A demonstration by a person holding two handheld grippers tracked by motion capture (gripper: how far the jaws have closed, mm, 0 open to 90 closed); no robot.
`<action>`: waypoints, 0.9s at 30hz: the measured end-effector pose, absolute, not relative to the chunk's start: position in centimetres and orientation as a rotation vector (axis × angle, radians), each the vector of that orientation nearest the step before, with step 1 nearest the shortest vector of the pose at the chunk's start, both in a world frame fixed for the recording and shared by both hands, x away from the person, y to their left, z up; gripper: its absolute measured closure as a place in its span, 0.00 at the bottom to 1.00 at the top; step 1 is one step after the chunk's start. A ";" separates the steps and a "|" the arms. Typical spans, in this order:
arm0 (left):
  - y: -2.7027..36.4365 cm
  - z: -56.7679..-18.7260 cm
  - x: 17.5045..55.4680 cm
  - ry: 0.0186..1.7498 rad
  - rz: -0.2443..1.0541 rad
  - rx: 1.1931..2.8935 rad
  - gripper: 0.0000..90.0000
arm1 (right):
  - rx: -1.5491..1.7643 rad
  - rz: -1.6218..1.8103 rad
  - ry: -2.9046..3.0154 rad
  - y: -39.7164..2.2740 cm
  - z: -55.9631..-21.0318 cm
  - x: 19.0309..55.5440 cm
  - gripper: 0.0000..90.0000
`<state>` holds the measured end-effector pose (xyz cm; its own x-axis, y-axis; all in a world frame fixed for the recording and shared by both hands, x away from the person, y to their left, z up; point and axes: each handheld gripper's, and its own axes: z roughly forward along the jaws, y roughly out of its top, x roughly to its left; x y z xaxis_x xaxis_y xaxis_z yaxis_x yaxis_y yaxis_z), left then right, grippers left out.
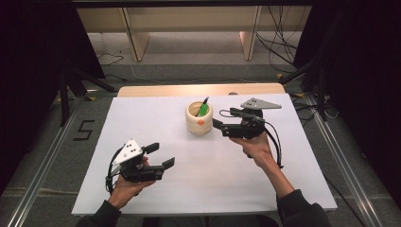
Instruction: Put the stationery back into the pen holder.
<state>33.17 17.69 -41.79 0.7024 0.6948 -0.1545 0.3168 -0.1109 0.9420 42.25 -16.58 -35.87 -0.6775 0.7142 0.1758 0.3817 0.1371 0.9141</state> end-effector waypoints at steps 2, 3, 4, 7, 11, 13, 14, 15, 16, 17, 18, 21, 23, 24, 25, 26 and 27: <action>17.6 -41.8 33.2 0.817 0.390 1.709 0.20 | 1.066 1.557 2.115 -16.7 -36.0 42.1 0.18; 17.6 -41.8 33.2 0.815 0.390 1.711 0.20 | 1.068 1.561 2.113 -16.8 -36.1 42.0 0.18; 17.6 -41.8 33.2 0.815 0.390 1.712 0.20 | 1.064 1.564 2.113 -16.9 -36.1 41.9 0.18; 17.7 -41.8 33.2 0.817 0.390 1.708 0.20 | 1.061 1.577 2.107 -17.2 -36.4 41.5 0.18; 17.6 -41.8 33.1 0.814 0.391 1.711 0.20 | 1.038 1.566 2.104 -17.7 -36.8 40.8 0.18; 17.6 -41.8 33.2 0.815 0.392 1.712 0.20 | 1.033 1.566 2.104 -17.8 -36.9 40.6 0.18; 17.6 -41.8 33.2 0.816 0.392 1.712 0.20 | 1.031 1.571 2.103 -17.9 -37.0 40.4 0.18; 17.7 -41.8 33.2 0.818 0.391 1.712 0.20 | 1.032 1.579 2.102 -18.1 -37.1 40.1 0.18; 17.6 -41.9 33.2 0.821 0.388 1.709 0.20 | 1.027 1.587 2.102 -18.2 -37.2 39.9 0.18; 17.7 -41.9 33.3 0.822 0.389 1.712 0.20 | 1.027 1.589 2.102 -18.4 -37.4 39.7 0.18; 17.6 -41.9 33.3 0.822 0.391 1.713 0.20 | 1.030 1.594 2.104 -18.7 -37.7 39.4 0.18; 17.6 -41.9 33.3 0.823 0.392 1.715 0.20 | 1.035 1.601 2.102 -19.0 -38.1 39.2 0.18; 17.5 -41.9 33.3 0.823 0.394 1.716 0.20 | 1.039 1.601 2.100 -19.2 -38.4 39.0 0.18; 17.5 -41.9 33.3 0.823 0.395 1.717 0.20 | 1.041 1.600 2.100 -19.3 -38.5 38.9 0.18; 17.6 -41.9 33.3 0.823 0.395 1.718 0.20 | 1.044 1.602 2.101 -19.4 -38.6 38.8 0.18; 17.6 -41.9 33.3 0.824 0.394 1.716 0.20 | 1.046 1.598 2.104 -19.5 -38.7 38.7 0.18; 17.5 -41.9 33.3 0.827 0.391 1.711 0.20 | 1.041 1.596 2.098 -19.8 -38.9 38.5 0.18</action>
